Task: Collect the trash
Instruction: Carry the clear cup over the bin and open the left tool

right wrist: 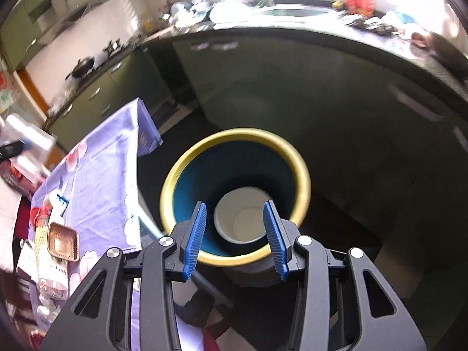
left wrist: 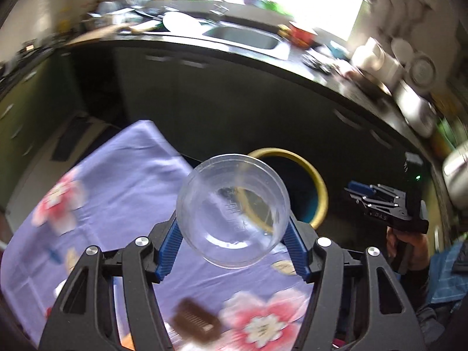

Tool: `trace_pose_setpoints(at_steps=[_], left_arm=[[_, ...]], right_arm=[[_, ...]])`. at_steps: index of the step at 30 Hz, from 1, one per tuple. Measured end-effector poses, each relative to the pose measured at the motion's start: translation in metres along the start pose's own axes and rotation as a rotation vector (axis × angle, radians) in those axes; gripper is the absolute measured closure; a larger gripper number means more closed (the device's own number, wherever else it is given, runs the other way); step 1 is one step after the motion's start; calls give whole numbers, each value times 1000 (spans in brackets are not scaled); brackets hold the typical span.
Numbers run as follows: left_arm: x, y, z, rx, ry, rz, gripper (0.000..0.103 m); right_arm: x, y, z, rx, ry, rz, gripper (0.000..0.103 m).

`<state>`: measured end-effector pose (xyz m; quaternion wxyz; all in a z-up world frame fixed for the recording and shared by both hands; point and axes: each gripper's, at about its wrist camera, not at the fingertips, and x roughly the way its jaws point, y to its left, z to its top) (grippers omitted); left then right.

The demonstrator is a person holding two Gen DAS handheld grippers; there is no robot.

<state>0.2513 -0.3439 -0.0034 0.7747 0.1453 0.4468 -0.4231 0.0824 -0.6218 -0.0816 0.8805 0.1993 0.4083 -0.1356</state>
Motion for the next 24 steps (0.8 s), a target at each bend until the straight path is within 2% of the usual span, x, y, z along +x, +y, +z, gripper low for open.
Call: trace_pose_setpoints(at_steps=[3,8,16,20,24], left_arm=[[45,-38,16,60,62,-17,42],[120,-79,26,145,139,-17,42],[194,-98,26,161,231,-1,39],[183,-96,25,163,216,-6,30],[138,-87,27,162,143,-22,30]], right_arm=[[-15,-18,-6,30,-38,-8,60],[-23,-42,-20,67,-35,-14,60],[-22,-55,-41,100,-9,-28,57],[-19,-50,-39,96,-5,-27,57],[-18,-30,-36,57,-4,-6,57]])
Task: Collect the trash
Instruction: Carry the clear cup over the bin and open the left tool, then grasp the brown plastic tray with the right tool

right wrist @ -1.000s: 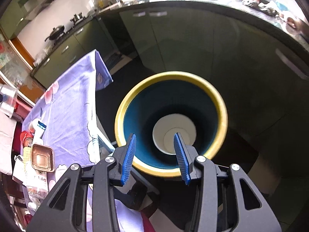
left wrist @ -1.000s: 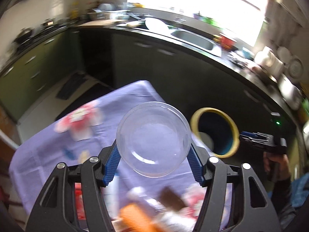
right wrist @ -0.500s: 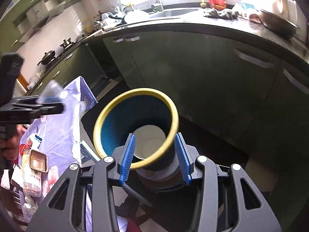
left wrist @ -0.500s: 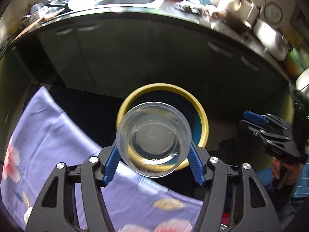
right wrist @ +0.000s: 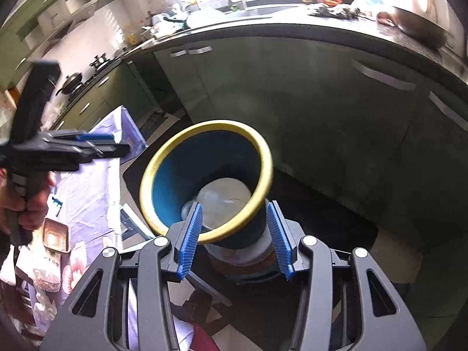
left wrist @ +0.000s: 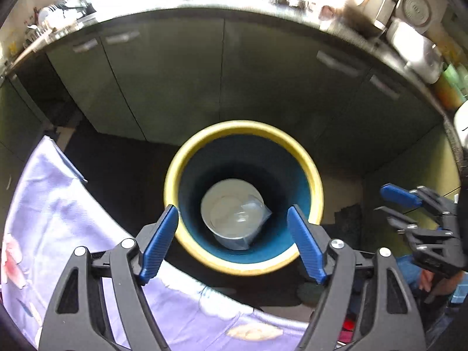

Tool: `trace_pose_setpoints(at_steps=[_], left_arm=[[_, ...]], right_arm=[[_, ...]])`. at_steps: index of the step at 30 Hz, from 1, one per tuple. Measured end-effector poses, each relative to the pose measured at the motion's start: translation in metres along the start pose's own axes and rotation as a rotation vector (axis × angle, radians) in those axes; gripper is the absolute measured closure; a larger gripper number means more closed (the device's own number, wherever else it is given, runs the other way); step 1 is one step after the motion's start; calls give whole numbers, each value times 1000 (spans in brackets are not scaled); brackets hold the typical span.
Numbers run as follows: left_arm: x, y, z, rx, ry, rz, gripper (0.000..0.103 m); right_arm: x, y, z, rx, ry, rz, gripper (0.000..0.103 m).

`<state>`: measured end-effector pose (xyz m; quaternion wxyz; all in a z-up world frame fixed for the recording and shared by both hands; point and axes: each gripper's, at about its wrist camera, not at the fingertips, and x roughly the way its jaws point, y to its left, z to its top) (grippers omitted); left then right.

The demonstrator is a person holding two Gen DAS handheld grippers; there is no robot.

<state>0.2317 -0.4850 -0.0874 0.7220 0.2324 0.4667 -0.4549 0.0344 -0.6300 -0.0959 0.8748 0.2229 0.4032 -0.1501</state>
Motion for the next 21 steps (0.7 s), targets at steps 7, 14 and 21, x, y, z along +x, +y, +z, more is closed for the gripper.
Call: trace_pose_setpoints(at_steps=[7,14,21], left_arm=[[-132,46,-47,-87,-239,44,24],[-231,125,-147,-303,-415,202,18],[-262,163,-232,-439,-433,336,18]], right_arm=[[7,65,-8,-138,31,54,57],[17,168,-36,-365,105,193,57],[24,267,-61,-553,154,368,61]])
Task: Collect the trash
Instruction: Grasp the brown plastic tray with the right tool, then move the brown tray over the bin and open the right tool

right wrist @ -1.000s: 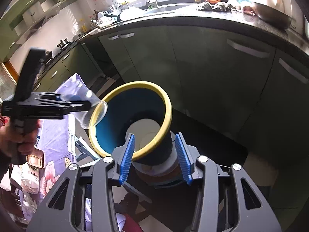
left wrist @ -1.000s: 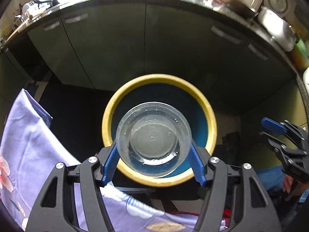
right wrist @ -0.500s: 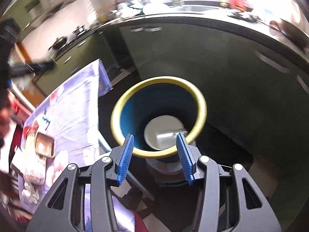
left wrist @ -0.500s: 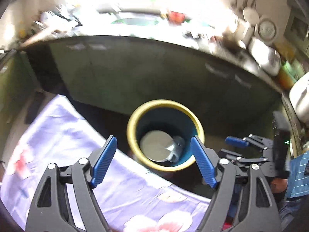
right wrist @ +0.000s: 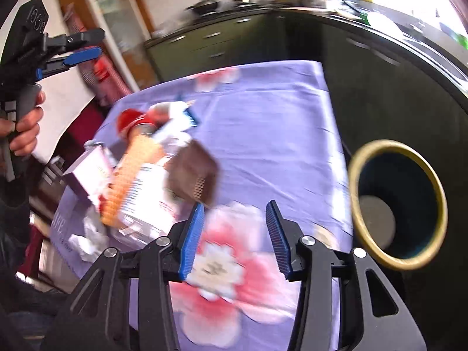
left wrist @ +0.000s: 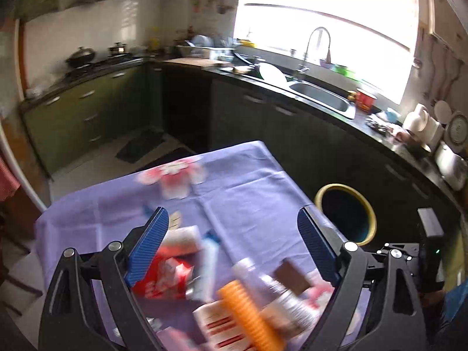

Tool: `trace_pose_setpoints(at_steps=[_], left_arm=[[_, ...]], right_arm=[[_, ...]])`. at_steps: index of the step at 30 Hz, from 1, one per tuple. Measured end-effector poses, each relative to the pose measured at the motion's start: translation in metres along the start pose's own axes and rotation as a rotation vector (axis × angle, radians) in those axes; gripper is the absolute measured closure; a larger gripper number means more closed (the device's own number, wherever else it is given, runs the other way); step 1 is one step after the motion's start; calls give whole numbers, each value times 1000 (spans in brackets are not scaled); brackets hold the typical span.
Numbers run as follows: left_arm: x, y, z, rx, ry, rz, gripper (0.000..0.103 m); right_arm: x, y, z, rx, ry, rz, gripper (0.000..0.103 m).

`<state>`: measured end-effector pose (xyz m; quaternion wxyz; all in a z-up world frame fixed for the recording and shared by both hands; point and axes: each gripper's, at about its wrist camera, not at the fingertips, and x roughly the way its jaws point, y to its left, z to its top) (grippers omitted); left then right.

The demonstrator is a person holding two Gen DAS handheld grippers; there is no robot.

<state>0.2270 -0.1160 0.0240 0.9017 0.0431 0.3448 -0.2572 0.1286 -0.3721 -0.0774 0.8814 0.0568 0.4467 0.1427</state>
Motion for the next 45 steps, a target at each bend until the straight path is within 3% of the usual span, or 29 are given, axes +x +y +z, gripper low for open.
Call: trace_pose_setpoints(at_steps=[6,16,19,20,29,32,36,41,45], left_arm=[[-16,33,-31,-65,4,39,18],[-22,55,-54,-105,-7,51,18],[-22,57,-57,-109,-5,53,17],[-22,58,-58,-112,-4,54,17],[-23,54,-58,-101,-8,56,17],[-26,50,-58,-89,-12,51,17],[-29,46,-58,-82,-13,42,17],[-27,40,-56,-76,-9,33,17],[-23,37,-53,-73,1,39,17]], right_arm=[[36,42,25,-54,27,28,71],[64,50,40,-28,72,39,73],[72,49,41,-16,91,60,88],[73,49,41,-14,94,64,97],[42,46,43,-6,-1,43,98],[14,30,46,15,-63,-8,98],[-20,-20,46,89,-113,-162,98],[-15,-115,35,233,-27,-357,98],[10,-169,26,304,53,-420,98]])
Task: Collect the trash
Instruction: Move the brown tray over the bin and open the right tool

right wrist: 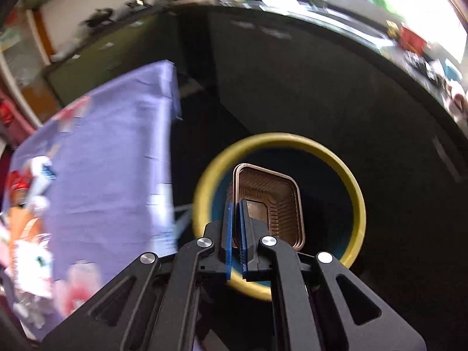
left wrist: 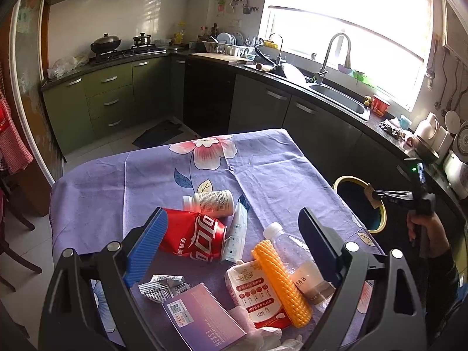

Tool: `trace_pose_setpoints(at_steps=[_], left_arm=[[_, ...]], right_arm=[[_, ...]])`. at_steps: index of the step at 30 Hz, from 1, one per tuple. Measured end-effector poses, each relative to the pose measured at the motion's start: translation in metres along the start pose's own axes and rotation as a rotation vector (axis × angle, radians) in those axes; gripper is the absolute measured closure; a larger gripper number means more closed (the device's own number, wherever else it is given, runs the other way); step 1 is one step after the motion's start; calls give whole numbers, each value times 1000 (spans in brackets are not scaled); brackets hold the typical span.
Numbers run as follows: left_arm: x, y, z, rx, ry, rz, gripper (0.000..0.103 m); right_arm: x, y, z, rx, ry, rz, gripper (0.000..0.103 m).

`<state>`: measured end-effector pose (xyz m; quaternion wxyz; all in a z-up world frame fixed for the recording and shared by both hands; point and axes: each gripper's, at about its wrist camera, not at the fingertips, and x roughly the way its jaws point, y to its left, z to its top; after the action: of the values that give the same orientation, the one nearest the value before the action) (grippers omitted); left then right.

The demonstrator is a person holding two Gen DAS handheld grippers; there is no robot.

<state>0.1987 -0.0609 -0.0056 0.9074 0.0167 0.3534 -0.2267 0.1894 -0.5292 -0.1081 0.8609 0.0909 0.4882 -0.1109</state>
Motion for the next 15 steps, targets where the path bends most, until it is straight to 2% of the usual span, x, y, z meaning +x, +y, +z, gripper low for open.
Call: trace_pose_setpoints(at_steps=[9,15], left_arm=[[9,0,1,3,24,15,17],[10,-1,0,3,28,12,15]], right_arm=[[57,-31,1,66,85,-42,97],[55,-36,-1,93,79,-26,93]])
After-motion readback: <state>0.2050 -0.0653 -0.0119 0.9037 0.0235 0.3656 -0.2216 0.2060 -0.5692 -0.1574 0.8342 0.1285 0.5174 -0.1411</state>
